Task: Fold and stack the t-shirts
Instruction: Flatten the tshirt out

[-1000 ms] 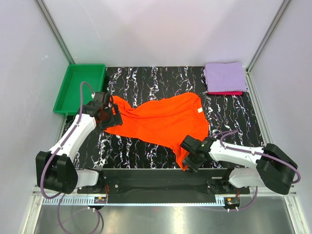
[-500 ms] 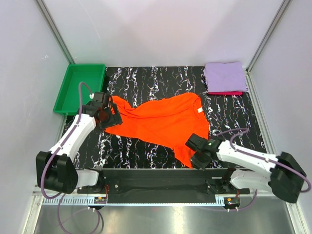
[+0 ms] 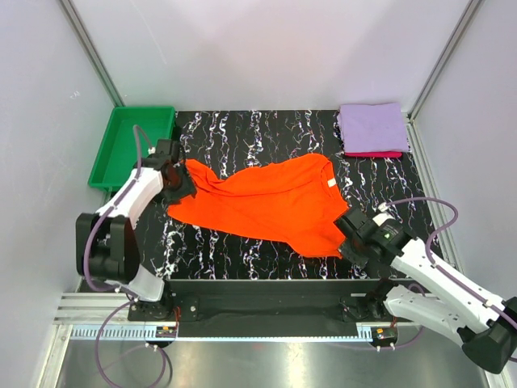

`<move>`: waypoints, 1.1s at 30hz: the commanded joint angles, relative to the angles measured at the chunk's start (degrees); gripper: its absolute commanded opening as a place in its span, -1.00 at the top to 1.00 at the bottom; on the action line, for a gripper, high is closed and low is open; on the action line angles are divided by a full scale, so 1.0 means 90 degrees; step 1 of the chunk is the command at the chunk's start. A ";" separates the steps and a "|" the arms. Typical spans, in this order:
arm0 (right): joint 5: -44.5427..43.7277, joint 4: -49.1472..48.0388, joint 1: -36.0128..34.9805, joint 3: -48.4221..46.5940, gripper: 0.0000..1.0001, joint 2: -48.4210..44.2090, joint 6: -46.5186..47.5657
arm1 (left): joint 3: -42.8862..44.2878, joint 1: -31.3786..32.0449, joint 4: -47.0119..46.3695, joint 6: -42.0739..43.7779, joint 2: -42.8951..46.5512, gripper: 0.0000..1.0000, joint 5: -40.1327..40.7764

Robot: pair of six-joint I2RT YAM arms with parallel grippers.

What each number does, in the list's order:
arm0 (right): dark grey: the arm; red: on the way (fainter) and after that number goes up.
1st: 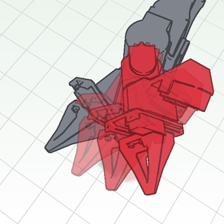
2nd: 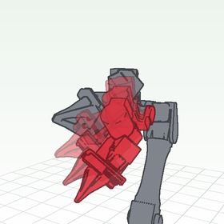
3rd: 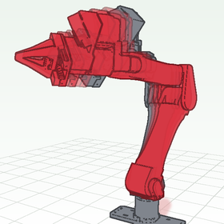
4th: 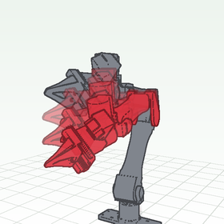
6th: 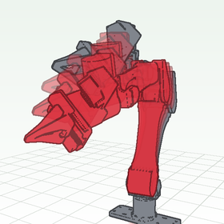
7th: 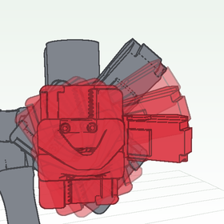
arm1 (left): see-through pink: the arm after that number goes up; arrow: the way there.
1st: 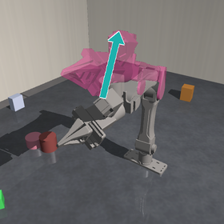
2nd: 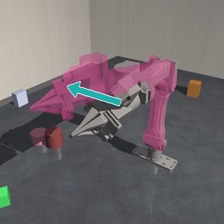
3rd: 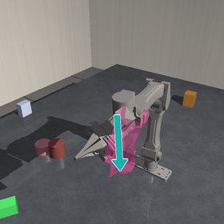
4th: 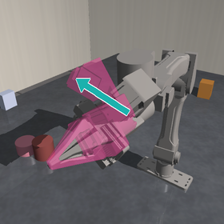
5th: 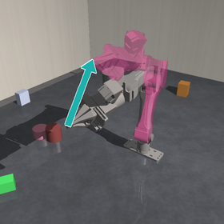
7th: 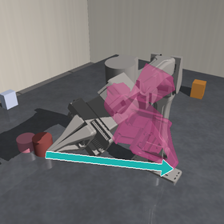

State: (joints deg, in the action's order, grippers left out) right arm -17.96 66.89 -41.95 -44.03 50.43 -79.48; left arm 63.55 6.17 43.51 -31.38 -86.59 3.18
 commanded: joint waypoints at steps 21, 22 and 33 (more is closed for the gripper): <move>-0.0593 0.0477 0.0081 -0.0157 1.00 -0.0174 0.0208 | 0.2226 0.0203 -0.0615 0.0918 -0.2908 0.12 0.0525; -0.0593 0.0478 0.0072 -0.0157 1.00 -0.0174 0.0199 | 0.2216 0.0203 -0.0577 0.0937 -0.2918 0.17 0.0526; -0.0505 0.0331 0.0072 -0.0078 1.00 -0.0106 0.0159 | 0.1240 0.0232 -0.1064 0.0781 -0.2216 0.16 0.0272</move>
State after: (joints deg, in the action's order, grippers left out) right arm -19.97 68.88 -41.63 -43.99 49.47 -76.79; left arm 75.55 8.03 36.34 -23.94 -109.91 6.22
